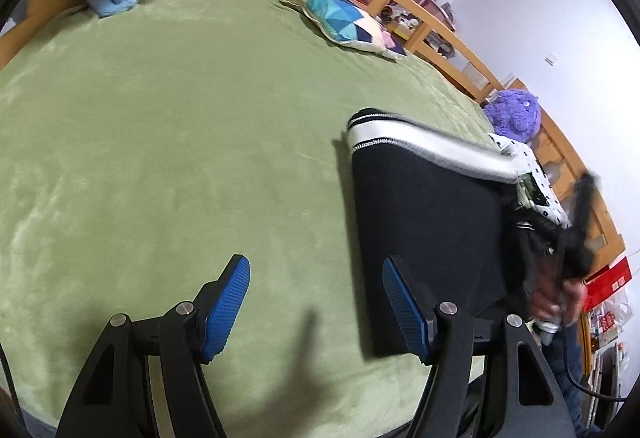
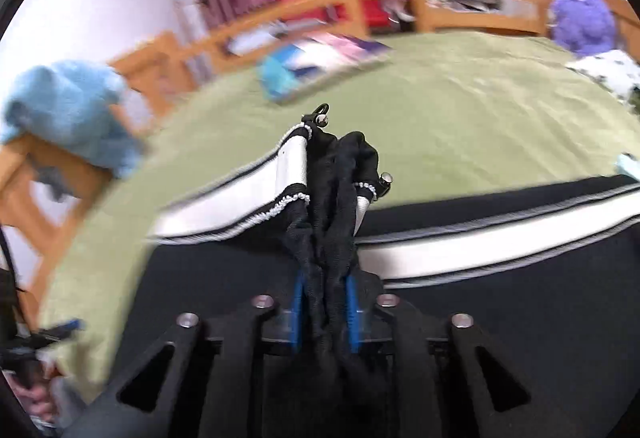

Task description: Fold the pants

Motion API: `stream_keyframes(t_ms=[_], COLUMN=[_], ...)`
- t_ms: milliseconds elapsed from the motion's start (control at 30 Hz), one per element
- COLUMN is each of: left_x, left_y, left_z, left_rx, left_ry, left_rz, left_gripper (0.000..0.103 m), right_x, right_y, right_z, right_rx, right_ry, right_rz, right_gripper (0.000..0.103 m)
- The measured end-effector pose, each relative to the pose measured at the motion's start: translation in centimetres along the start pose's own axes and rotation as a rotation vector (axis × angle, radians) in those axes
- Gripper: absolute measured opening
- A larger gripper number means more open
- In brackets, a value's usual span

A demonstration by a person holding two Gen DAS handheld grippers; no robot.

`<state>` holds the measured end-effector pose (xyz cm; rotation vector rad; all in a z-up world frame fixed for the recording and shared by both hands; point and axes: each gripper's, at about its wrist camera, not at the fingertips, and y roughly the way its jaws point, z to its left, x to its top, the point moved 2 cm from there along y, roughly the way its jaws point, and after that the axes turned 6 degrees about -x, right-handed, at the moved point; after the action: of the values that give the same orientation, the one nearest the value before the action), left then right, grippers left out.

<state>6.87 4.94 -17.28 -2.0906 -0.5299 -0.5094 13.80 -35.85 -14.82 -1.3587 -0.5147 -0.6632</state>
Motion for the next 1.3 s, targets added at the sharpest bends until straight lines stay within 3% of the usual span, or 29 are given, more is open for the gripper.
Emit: stream_keyframes(t_ms=[33,100,133,167,233,267,333,433,633,767,833,1033,1167,1300], left_x=[-0.1,-0.1,-0.1,-0.1,0.0,0.0,-0.1,0.3,1.6,2.3,2.4,3.2,4.0,4.6], left_y=[0.4,1.3,1.6,1.9,2.6,3.0,3.5,4.5,7.7,10.5,11.8,13.4,14.7,15.7], left_z=[-0.3,-1.2,-1.8,-2.3,-3.2,-3.6,-4.4,-5.7,-7.0,-6.3,-5.6,-5.1,-5.6,-5.8], left_rx=[-0.002,0.0,-0.002,0.001,0.023,0.03,0.03,0.044,0.015,0.072,0.053,0.018,0.019,-0.001], left_ry=[0.003,0.019,0.038,0.056,0.081,0.09,0.103,0.132,0.136,0.119,0.095,0.104,0.144,0.16], left_rz=[0.008,0.03,0.036,0.04,0.049,0.059,0.06,0.055,0.091,0.148,0.198,0.225,0.264,0.265], left_gripper=[0.067,0.066,0.066,0.066,0.066,0.065,0.065,0.065,0.065,0.065,0.065,0.067,0.07,0.07], right_x=[-0.7,-2.6,-3.3,-3.8,-4.6,-4.8,-5.6,-6.9,-9.2,-9.8,-10.3,-10.9,-10.3,-8.5], right_y=[1.3,4.1,3.9,2.8,0.1,-0.8,-2.7,-5.0,-10.6,-12.4,-12.6,-9.0,-6.1,-4.3], right_z=[-0.8,-2.3,-2.6,-2.9,-3.4,-3.3,-3.8,-5.5,-12.3,-18.9,-21.9,-27.5,-30.2,-32.0], right_rx=[-0.03,-0.06,-0.033,-0.025,-0.047,-0.046,-0.039,-0.097,-0.311,-0.364,-0.381,-0.339,-0.24,-0.215], right_ry=[0.005,0.008,0.004,0.004,0.014,0.013,0.012,0.015,0.062,0.182,0.246,0.386,0.496,0.573], right_rz=[0.062,0.225,0.224,0.185,0.106,0.087,0.055,0.023,-0.089,-0.053,-0.038,0.016,-0.028,-0.076], right_gripper=[0.041,0.038,0.039,0.04,0.057,0.059,0.06,0.06,0.06,0.06,0.063,0.067,0.073,0.072])
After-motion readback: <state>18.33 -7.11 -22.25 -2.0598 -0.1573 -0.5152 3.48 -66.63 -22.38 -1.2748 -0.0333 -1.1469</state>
